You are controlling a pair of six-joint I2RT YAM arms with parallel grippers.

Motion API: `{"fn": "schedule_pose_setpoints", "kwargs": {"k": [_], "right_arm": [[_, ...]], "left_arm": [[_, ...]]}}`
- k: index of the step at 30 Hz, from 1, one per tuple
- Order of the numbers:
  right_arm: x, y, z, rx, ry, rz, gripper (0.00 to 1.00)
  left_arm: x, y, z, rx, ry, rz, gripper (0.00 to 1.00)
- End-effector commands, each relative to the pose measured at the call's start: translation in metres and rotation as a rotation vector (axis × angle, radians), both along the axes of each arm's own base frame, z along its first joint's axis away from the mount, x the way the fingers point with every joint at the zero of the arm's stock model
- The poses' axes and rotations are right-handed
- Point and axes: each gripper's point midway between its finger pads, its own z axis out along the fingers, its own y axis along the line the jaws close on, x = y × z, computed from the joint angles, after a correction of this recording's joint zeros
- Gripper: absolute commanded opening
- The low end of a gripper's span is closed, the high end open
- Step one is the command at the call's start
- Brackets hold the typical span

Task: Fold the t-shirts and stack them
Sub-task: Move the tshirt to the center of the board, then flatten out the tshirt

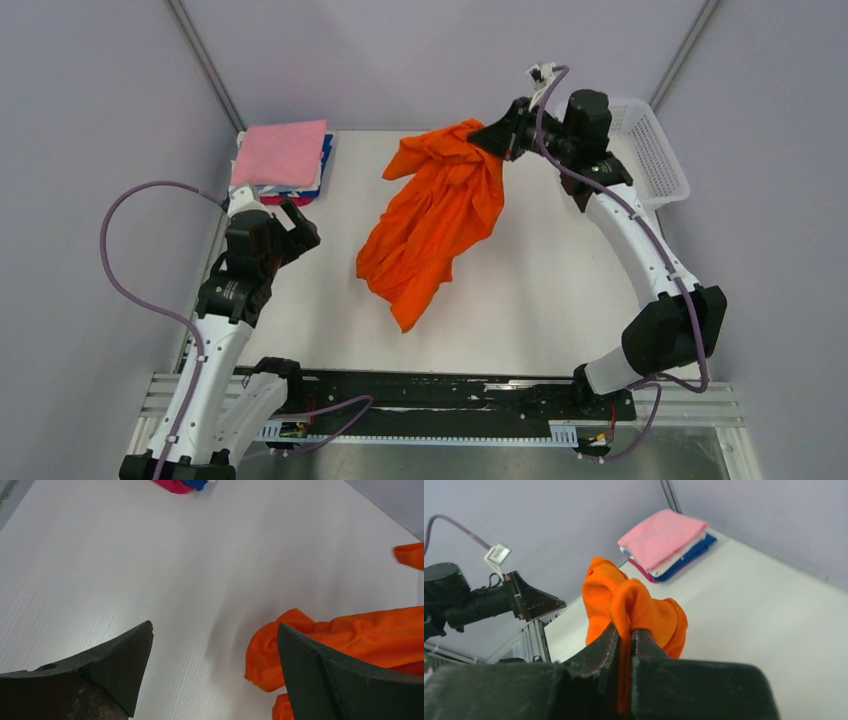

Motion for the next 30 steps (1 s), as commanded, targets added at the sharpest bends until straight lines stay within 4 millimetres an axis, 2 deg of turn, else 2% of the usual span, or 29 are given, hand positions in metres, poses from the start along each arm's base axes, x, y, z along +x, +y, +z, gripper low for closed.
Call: {"fn": "schedule_pose_setpoints", "kwargs": {"k": [1,2,3,4,6,7,9,11,13,15,19,22,25,26,27,30], "right_arm": [[0.014,-0.046,-0.132,-0.022,0.348,-0.245,0.08],[0.012,-0.064,-0.168,-0.037,0.436,-0.318,0.1],[0.009,-0.083,-0.199,-0.045,0.514,-0.389,0.16],[0.004,-0.102,-0.223,-0.055,0.571,-0.449,0.3],[-0.003,-0.139,-0.251,-0.098,0.628,-0.579,0.69],[-0.004,-0.156,-0.257,-0.134,0.631,-0.662,0.78],[-0.003,-0.182,-0.254,-0.185,0.604,-0.807,0.98],[0.001,-0.191,-0.237,-0.19,0.542,-0.857,1.0],[0.006,-0.187,-0.216,-0.189,0.47,-0.827,1.0],[0.01,-0.173,-0.2,-0.206,0.397,-0.748,1.0],[0.022,-0.133,-0.19,-0.339,0.262,-0.638,1.0],[0.036,-0.103,-0.199,-0.448,0.229,-0.593,1.0],[0.056,-0.075,-0.206,-0.494,0.218,-0.552,1.0],[0.06,-0.068,-0.216,-0.512,0.233,-0.533,1.0],[0.066,-0.061,-0.219,-0.519,0.239,-0.525,1.0],[0.081,-0.041,-0.236,-0.553,0.263,-0.495,1.0]], "left_arm": [[0.003,-0.006,-0.014,-0.034,0.04,-0.008,1.0],[0.004,-0.01,-0.021,-0.042,0.066,-0.025,1.0],[0.005,-0.012,-0.027,-0.044,0.084,-0.037,1.0],[0.006,-0.017,-0.035,-0.054,0.115,-0.062,1.0],[0.005,-0.028,-0.05,-0.078,0.169,-0.112,1.0],[0.004,-0.032,-0.058,-0.089,0.195,-0.131,1.0],[0.004,-0.048,-0.072,-0.143,0.232,-0.204,1.0],[0.001,-0.065,-0.089,-0.21,0.266,-0.268,1.0],[-0.001,-0.079,-0.102,-0.267,0.29,-0.315,1.0],[-0.003,-0.091,-0.116,-0.302,0.327,-0.346,1.0],[0.0,-0.108,-0.128,-0.297,0.364,-0.378,1.0],[0.004,-0.12,-0.136,-0.282,0.39,-0.403,1.0],[0.01,-0.128,-0.15,-0.257,0.43,-0.42,0.96],[0.011,-0.132,-0.152,-0.243,0.436,-0.438,0.95],[0.011,-0.134,-0.162,-0.232,0.465,-0.438,0.94],[0.012,-0.143,-0.175,-0.209,0.504,-0.464,0.91]]}}
